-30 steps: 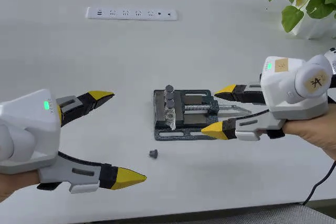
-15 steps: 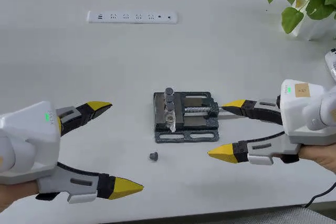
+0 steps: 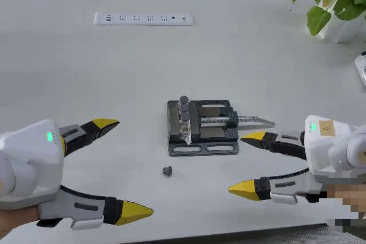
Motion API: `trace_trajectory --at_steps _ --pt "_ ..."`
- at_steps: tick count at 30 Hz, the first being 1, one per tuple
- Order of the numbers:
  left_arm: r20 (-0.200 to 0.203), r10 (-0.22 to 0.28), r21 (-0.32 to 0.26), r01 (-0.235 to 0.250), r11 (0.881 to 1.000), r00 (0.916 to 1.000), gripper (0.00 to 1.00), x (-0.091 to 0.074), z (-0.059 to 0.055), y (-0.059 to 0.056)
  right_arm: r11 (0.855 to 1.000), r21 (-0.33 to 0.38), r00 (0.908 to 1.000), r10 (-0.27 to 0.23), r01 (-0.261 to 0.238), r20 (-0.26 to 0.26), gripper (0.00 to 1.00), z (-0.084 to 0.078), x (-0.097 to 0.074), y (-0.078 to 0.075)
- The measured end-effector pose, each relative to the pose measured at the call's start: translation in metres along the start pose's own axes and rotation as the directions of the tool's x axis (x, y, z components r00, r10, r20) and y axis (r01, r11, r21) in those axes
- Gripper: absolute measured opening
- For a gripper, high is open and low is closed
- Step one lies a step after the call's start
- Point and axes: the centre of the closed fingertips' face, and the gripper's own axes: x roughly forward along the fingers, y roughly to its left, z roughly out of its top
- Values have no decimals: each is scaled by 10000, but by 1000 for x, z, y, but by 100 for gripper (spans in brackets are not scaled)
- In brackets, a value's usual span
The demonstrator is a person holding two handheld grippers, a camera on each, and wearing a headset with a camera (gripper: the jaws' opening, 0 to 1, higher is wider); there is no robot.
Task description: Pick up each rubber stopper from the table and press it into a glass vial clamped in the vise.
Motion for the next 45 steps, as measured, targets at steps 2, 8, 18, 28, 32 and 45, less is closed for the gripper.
trace_trajectory --at_steps 2,8,18,28,32,45 --pt "-26 -2 -27 2 10000 10000 99 0 -2 -1 10000 -27 10000 65 -66 -13 60 -3 4 3" --pt "-114 1 -82 -2 10000 9999 99 -1 -6 -2 9997 -10 9996 255 -255 -89 56 -10 17 9" --pt "-153 -10 -143 8 9999 9999 99 -1 -8 -3 9984 -152 9985 552 -551 11 47 -5 42 19" --pt "-100 -28 -211 26 9998 9999 99 -1 -9 -3 9966 -362 9970 745 -737 222 33 9 73 26" --pt "-101 -16 -246 14 9997 9999 99 -1 -10 -2 9968 -375 9968 724 -712 325 27 13 85 26" --pt "-110 -65 -340 62 9994 9999 99 1 -13 -1 9965 -533 9978 645 -638 123 22 13 115 23"
